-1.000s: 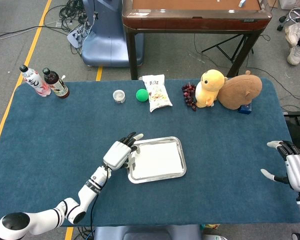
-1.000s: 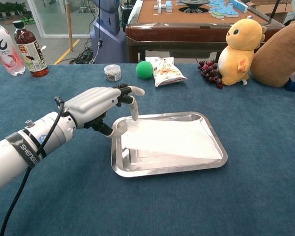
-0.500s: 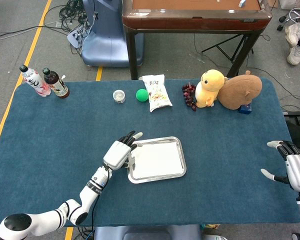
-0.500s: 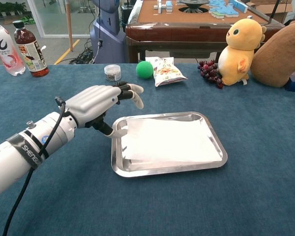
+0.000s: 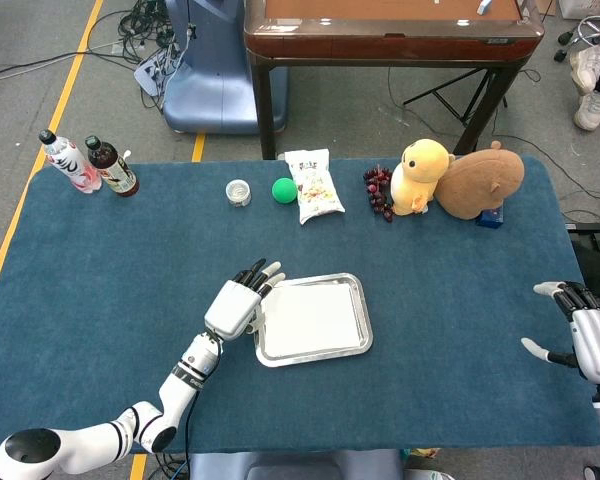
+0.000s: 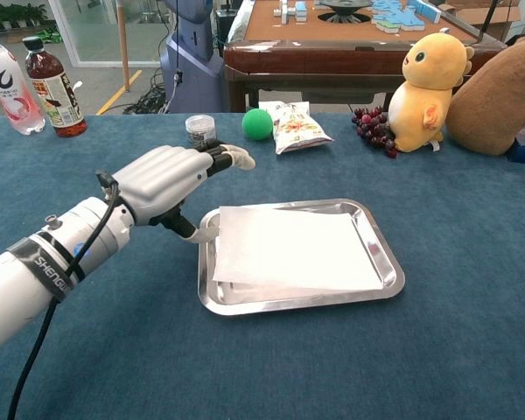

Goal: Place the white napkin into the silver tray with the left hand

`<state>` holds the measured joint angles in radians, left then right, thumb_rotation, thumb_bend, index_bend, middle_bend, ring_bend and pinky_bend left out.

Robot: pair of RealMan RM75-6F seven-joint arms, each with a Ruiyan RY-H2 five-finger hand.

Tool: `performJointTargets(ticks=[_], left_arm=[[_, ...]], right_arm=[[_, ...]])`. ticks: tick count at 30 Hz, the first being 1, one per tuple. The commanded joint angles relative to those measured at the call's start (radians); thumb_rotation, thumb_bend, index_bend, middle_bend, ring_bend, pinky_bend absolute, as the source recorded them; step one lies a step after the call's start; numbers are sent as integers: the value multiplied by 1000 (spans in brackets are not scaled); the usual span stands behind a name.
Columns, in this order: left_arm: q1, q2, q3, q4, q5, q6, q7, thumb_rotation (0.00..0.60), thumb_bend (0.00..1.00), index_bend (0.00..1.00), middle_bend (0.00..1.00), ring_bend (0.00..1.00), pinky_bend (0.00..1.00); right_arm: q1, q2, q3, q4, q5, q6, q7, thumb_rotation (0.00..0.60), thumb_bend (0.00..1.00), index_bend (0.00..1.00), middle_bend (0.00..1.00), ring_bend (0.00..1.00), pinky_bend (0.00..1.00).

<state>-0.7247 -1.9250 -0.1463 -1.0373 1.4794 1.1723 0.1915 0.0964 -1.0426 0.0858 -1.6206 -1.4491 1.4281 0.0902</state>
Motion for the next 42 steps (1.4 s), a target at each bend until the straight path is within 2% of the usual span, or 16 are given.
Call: performJointTargets(ticks=[1,11,19,33,38,42], left_arm=[[11,8,5,-18,-3,11,28,600,247,146,116,29,253],[30,47,-1,-111,-27,20,143,600,243,126,116,29,253],[39,60,-5,-143,-28,44,223,600,149,118,115,29,253],[65,98,-3,-198,-29,72,245,600,136,118,116,30,253],[98,145,-5,-250,-57,86,248,600,137,124,116,37,253],[144,219,0,-330,-83,109,227,600,137,141,116,58,253]], right_arm=[[0,0,-1,0,0,-1,-1,600,50,275,278,180,295],[2,-4,-3,-3,-3,-3,-17,600,49,275,278,180,295],[4,-4,-3,-2,-1,-8,-21,600,50,275,278,180,295],[4,-5,-3,-3,1,-8,-22,600,50,275,278,180,295],[4,-6,-3,-3,2,-8,-26,600,49,275,278,180,295],[3,-8,-1,-5,4,-5,-29,600,50,275,279,180,295]])
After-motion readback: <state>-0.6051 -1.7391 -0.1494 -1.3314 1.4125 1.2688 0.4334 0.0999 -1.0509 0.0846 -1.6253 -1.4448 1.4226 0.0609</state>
